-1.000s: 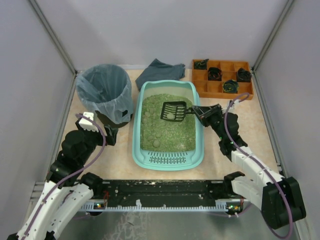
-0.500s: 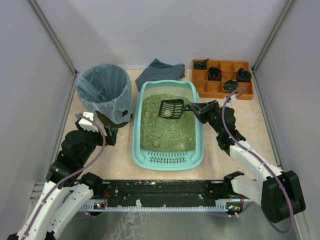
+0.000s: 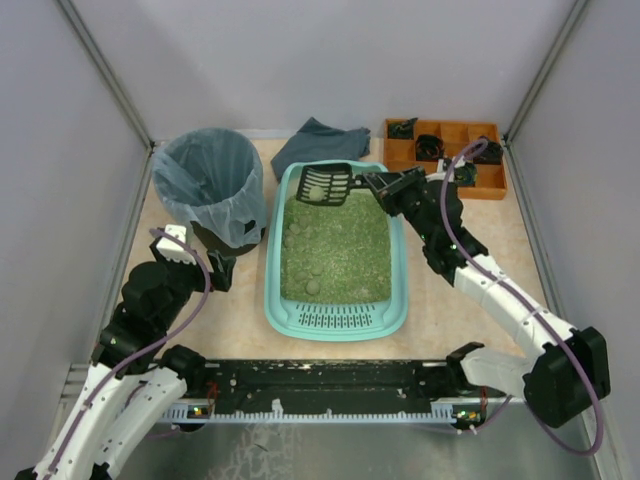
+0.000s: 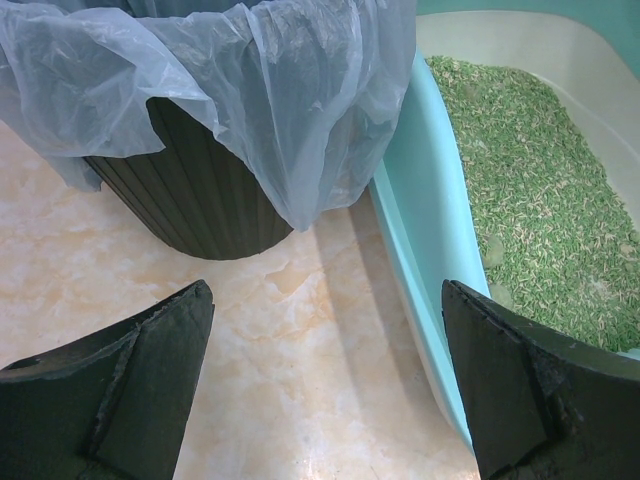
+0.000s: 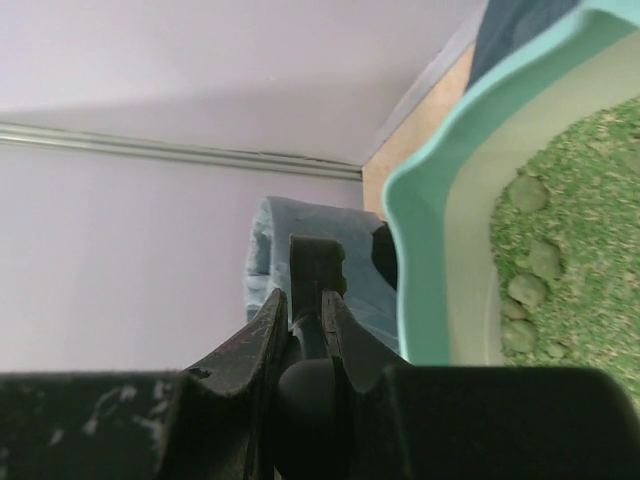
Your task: Clean the litter box
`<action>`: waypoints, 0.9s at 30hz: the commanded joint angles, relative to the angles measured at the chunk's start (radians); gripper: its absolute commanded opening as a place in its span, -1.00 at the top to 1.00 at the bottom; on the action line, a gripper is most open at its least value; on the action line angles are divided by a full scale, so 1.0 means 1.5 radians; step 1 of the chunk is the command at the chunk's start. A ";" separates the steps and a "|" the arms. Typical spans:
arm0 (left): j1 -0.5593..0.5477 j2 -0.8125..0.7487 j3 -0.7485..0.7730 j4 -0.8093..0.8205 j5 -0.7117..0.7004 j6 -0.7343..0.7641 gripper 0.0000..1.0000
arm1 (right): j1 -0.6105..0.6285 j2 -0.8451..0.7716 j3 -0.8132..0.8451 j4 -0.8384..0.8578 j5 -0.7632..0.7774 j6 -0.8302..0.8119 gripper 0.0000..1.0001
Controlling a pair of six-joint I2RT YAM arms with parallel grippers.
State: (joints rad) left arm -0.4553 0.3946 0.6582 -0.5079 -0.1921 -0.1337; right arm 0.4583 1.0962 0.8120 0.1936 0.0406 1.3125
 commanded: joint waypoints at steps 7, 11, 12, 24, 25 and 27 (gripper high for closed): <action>0.003 0.007 0.003 0.016 0.015 0.005 -1.00 | 0.089 0.135 0.248 -0.022 0.078 -0.031 1.00; 0.004 0.010 0.003 0.017 0.018 0.006 -1.00 | 0.130 0.202 0.355 -0.035 0.109 -0.066 1.00; 0.004 0.009 0.002 0.017 0.020 0.007 -1.00 | 0.140 0.222 0.385 -0.044 0.116 -0.081 1.00; 0.003 -0.013 -0.001 0.017 0.017 0.006 -1.00 | 0.209 0.461 0.686 -0.182 0.149 -0.246 1.00; 0.003 -0.012 0.000 0.017 0.018 0.006 -1.00 | 0.213 0.476 0.706 -0.188 0.150 -0.262 1.00; 0.004 -0.010 0.000 0.018 0.019 0.007 -1.00 | 0.221 0.502 0.746 -0.201 0.156 -0.297 1.00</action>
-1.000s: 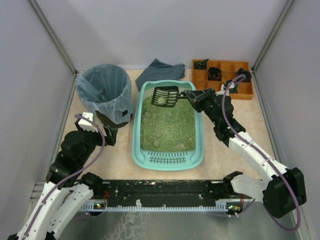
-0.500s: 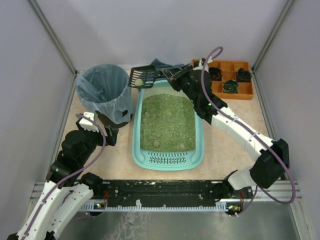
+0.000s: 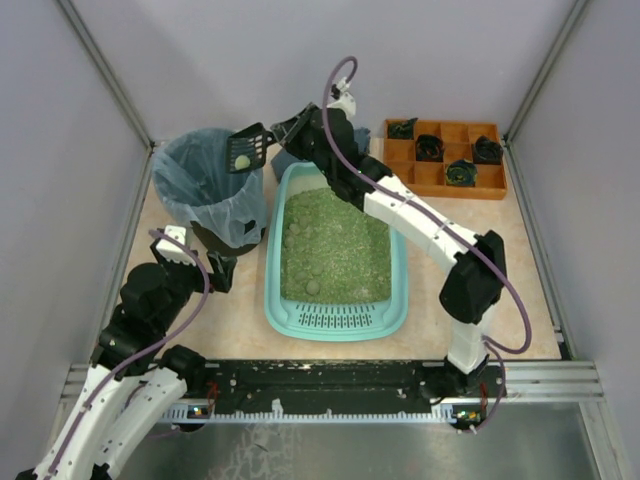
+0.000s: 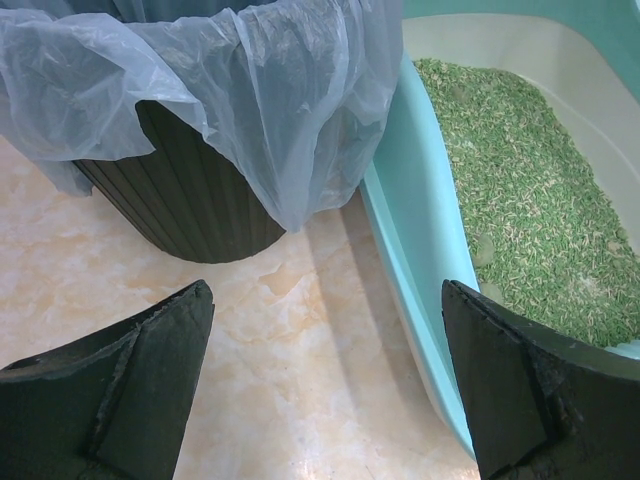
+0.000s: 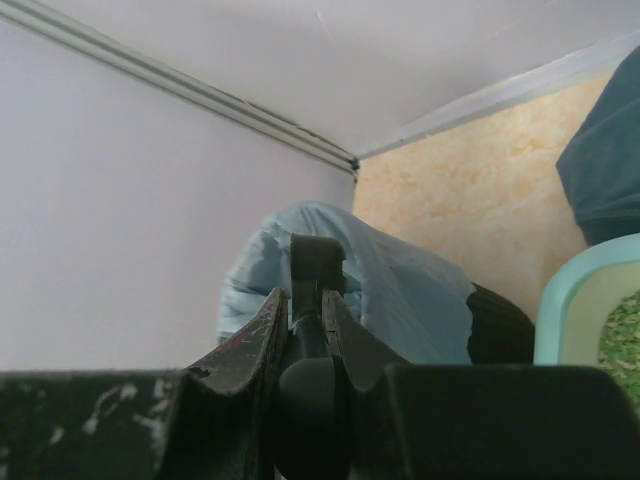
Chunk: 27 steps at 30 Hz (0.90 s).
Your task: Clean the litter box
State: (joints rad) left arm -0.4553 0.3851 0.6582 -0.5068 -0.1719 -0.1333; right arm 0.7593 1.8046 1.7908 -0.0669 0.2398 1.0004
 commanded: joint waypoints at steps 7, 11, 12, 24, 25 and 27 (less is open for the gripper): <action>0.003 0.002 0.001 0.018 0.012 0.009 -1.00 | 0.071 0.124 0.253 -0.033 0.016 -0.328 1.00; 0.004 0.002 0.001 0.018 0.013 0.009 -1.00 | 0.113 0.169 0.329 -0.022 0.027 -0.521 1.00; 0.003 0.003 0.000 0.018 0.012 0.009 -1.00 | 0.123 0.177 0.338 -0.020 0.035 -0.542 1.00; 0.003 0.009 0.002 0.018 0.013 0.010 -1.00 | 0.160 0.175 0.346 0.011 0.070 -0.663 1.00; 0.004 0.008 0.002 0.017 0.012 0.010 -1.00 | 0.160 0.173 0.345 0.011 0.067 -0.658 1.00; 0.004 -0.002 0.001 0.016 0.010 0.008 -1.00 | 0.160 0.159 0.344 0.007 0.057 -0.630 1.00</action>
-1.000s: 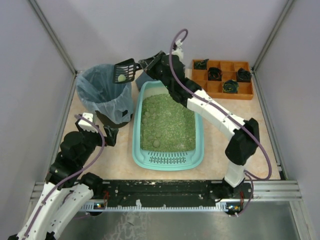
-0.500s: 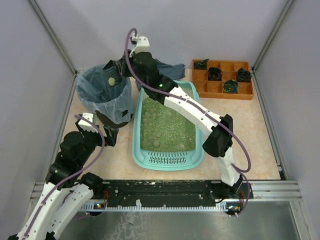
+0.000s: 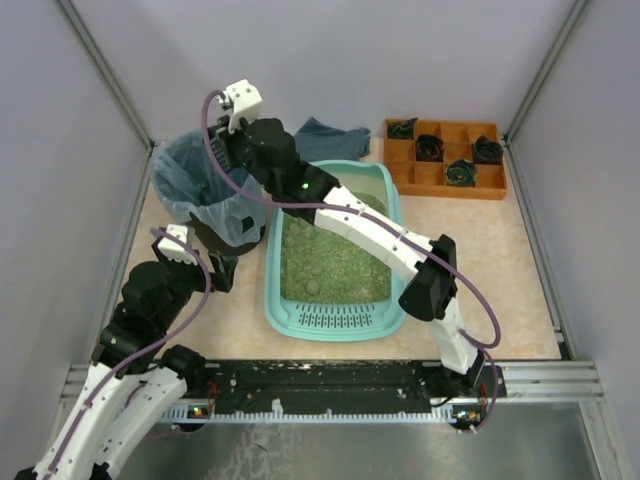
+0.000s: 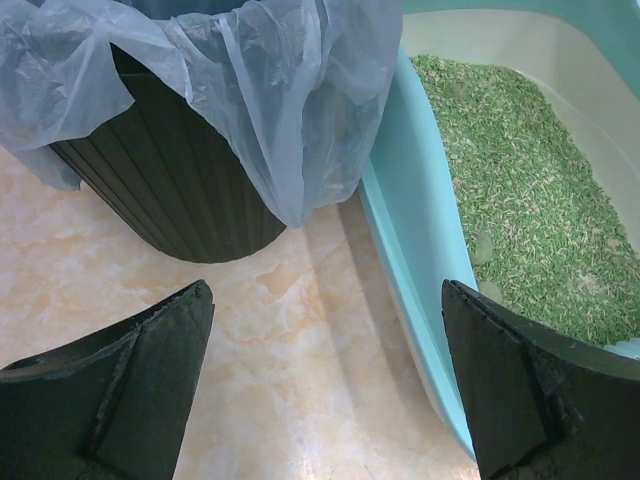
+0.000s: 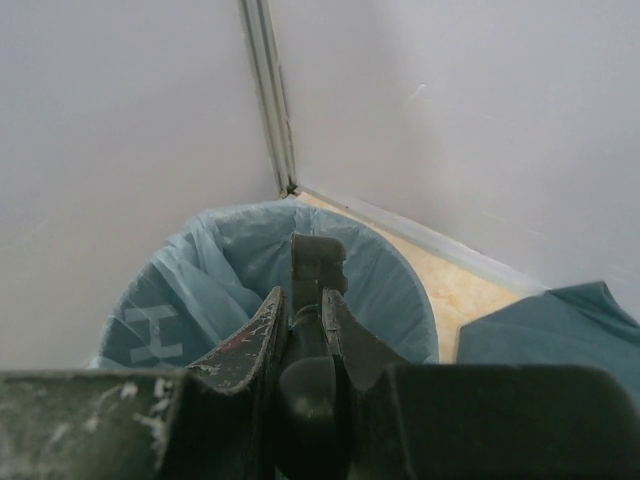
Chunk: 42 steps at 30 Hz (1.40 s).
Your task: Clean the litter box
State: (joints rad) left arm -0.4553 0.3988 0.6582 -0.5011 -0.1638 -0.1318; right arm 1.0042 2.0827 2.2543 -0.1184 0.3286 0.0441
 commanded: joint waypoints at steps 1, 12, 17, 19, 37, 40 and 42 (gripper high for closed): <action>0.003 -0.016 0.000 0.012 0.003 0.007 -1.00 | -0.004 -0.036 0.033 0.040 -0.010 0.027 1.00; 0.004 -0.020 -0.001 0.014 0.004 0.007 -1.00 | -0.026 -0.315 -0.258 0.137 -0.018 0.248 1.00; 0.003 -0.016 -0.001 0.015 0.008 0.008 -1.00 | -0.082 -0.488 -0.495 0.145 0.055 0.347 1.00; 0.003 -0.013 0.000 0.014 0.010 0.009 -1.00 | -0.115 -0.550 -0.578 0.125 0.083 0.382 1.00; 0.003 -0.017 -0.001 0.016 0.013 0.010 -1.00 | -0.196 -0.703 -0.932 -0.037 0.138 0.552 1.00; 0.003 -0.016 -0.002 0.017 0.013 0.010 -1.00 | -0.196 -0.662 -0.934 -0.027 0.133 0.560 1.00; 0.004 -0.015 -0.001 0.016 0.014 0.010 -1.00 | -0.196 -0.640 -0.935 -0.014 0.129 0.565 1.00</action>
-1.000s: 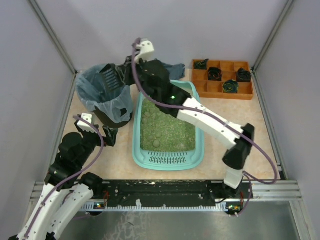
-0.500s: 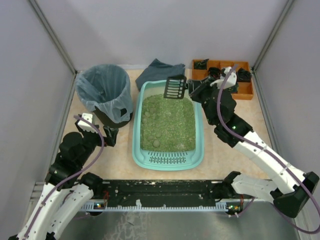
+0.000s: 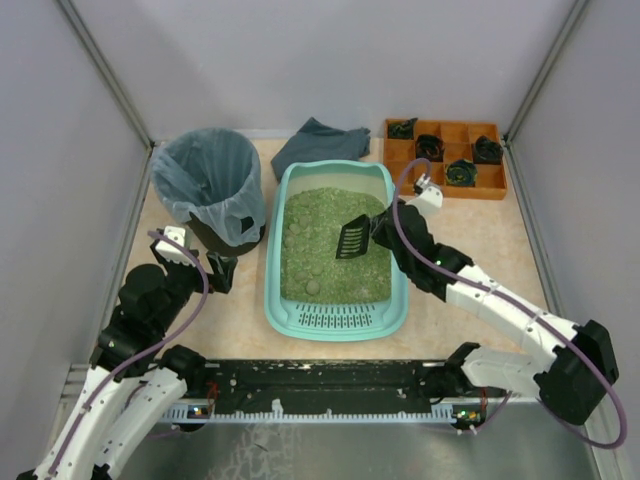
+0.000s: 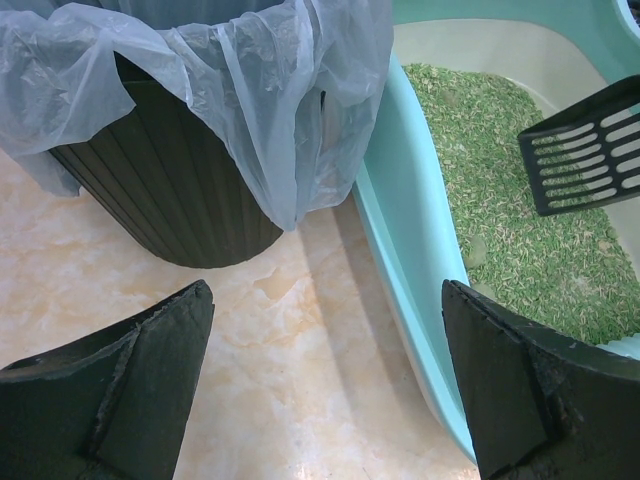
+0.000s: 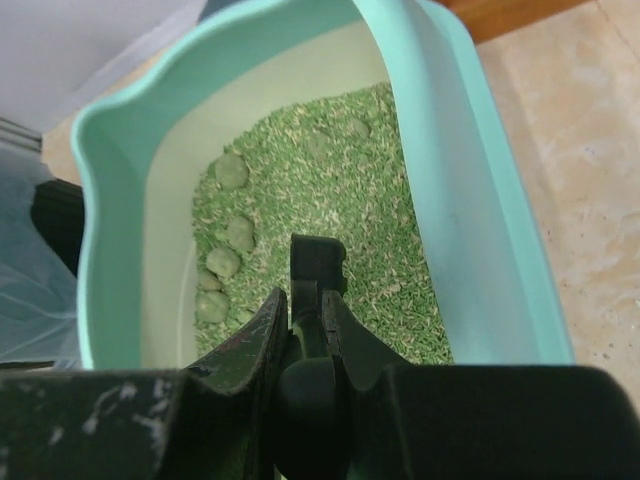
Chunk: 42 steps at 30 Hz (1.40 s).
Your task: Clean the litter box
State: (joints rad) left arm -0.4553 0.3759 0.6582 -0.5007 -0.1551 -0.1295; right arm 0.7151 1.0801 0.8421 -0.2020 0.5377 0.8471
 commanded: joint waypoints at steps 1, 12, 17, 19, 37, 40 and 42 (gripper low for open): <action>0.004 0.003 0.000 0.016 0.008 0.009 -1.00 | -0.003 0.042 0.007 0.049 -0.013 0.031 1.00; 0.003 0.005 0.000 0.016 0.003 0.006 -1.00 | -0.003 0.192 0.057 0.035 -0.044 0.064 1.00; 0.004 0.007 0.000 0.015 0.002 0.006 -1.00 | -0.003 0.276 0.088 0.031 -0.067 0.085 1.00; 0.003 0.006 0.000 0.015 0.001 0.005 -1.00 | -0.003 0.305 0.099 0.036 -0.074 0.100 1.00; 0.003 0.004 0.000 0.014 -0.004 0.003 -1.00 | -0.003 0.498 0.121 0.276 -0.263 0.142 1.00; 0.003 0.006 0.000 0.014 -0.002 0.003 -1.00 | -0.004 0.472 0.101 0.294 -0.253 0.126 1.00; 0.003 0.006 -0.001 0.014 -0.001 0.004 -1.00 | -0.007 0.452 0.082 0.316 -0.257 0.121 1.00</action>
State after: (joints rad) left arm -0.4553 0.3843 0.6582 -0.5007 -0.1558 -0.1299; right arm 0.6762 1.7760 1.0176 0.2337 0.2359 1.0801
